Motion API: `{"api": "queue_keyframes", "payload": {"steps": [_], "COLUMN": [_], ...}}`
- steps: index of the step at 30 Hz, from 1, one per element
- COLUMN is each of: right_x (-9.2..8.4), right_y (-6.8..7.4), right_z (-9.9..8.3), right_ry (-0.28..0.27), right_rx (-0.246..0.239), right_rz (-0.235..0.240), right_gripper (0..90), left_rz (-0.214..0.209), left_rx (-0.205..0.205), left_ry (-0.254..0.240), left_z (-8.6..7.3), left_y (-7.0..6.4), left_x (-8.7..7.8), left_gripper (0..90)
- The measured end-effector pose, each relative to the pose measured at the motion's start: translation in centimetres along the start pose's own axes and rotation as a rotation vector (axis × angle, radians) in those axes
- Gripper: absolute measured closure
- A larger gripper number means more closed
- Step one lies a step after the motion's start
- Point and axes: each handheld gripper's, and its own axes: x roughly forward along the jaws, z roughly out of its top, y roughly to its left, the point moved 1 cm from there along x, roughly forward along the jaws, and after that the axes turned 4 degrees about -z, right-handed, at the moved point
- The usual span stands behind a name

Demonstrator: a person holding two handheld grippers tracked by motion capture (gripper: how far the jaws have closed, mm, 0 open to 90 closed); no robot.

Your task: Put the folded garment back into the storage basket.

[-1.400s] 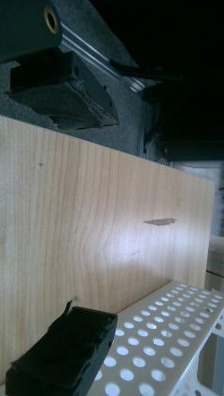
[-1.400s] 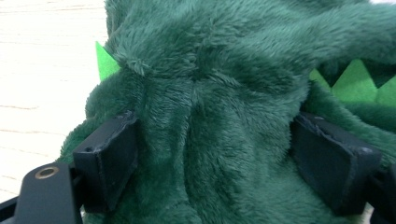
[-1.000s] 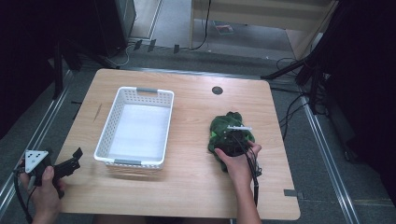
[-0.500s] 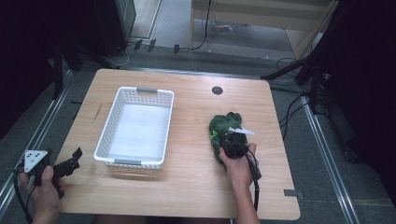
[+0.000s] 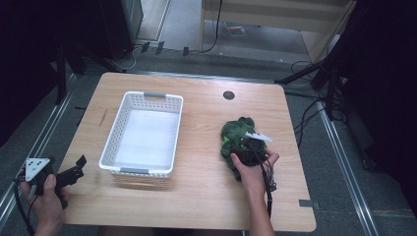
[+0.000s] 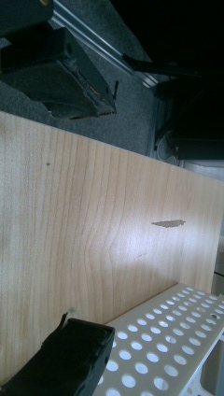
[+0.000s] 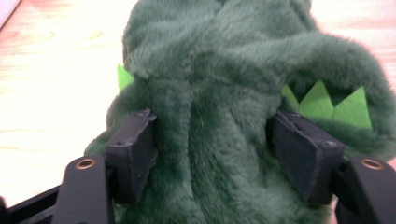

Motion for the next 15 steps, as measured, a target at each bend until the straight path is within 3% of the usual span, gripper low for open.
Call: {"api": "queue_keyframes", "payload": {"steps": [4,9,12,15], "right_x": [1.1,2.2,2.4,2.1], "right_y": [0.7,0.8,1.0,1.3], "right_z": [0.1,0.2,-0.1,-0.2], "right_ry": [0.035,0.074,0.035,0.032], "right_rx": [-0.031,-0.009,-0.033,-0.038], "right_rz": [-0.013,-0.002,0.007,0.040], "right_gripper": [25.5,25.9,36.3,54.9], "left_rz": [0.001,0.000,0.000,0.004], "left_rx": [0.000,0.000,0.000,-0.002], "left_ry": [-0.002,-0.002,0.000,0.002], "left_z": [0.0,0.0,0.0,0.0], "left_y": [0.0,0.0,0.0,0.0], "left_x": [0.0,0.0,0.0,0.0], "left_gripper": [0.0,0.0,0.0,0.0]}}
